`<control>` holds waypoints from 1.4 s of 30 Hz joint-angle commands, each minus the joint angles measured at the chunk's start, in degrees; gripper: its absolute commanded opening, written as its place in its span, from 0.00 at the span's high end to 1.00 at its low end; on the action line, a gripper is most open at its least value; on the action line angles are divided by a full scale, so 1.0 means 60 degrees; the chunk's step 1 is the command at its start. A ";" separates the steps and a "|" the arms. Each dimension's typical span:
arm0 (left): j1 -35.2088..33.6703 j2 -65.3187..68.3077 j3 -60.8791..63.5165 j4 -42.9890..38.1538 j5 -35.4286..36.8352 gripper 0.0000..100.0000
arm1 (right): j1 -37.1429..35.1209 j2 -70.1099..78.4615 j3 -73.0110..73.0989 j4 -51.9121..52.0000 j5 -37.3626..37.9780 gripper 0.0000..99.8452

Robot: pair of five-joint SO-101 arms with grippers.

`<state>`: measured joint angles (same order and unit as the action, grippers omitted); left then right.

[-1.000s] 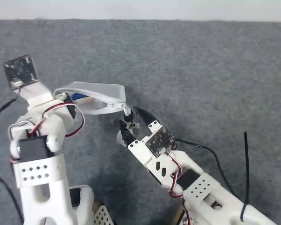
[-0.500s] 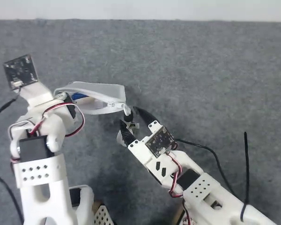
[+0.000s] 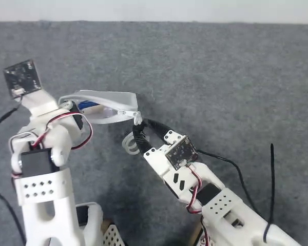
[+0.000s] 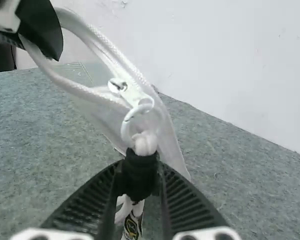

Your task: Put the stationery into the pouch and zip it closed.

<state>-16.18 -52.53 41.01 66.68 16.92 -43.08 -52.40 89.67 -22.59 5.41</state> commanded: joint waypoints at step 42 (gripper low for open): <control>0.3238 -0.0469 -0.1048 -0.0190 -0.2828 0.77 | -0.2264 -0.8696 -0.0733 1.0835 0.2066 0.99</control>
<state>-0.26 -53.41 39.78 66.59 3.82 -55.91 -102.15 89.67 40.26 17.01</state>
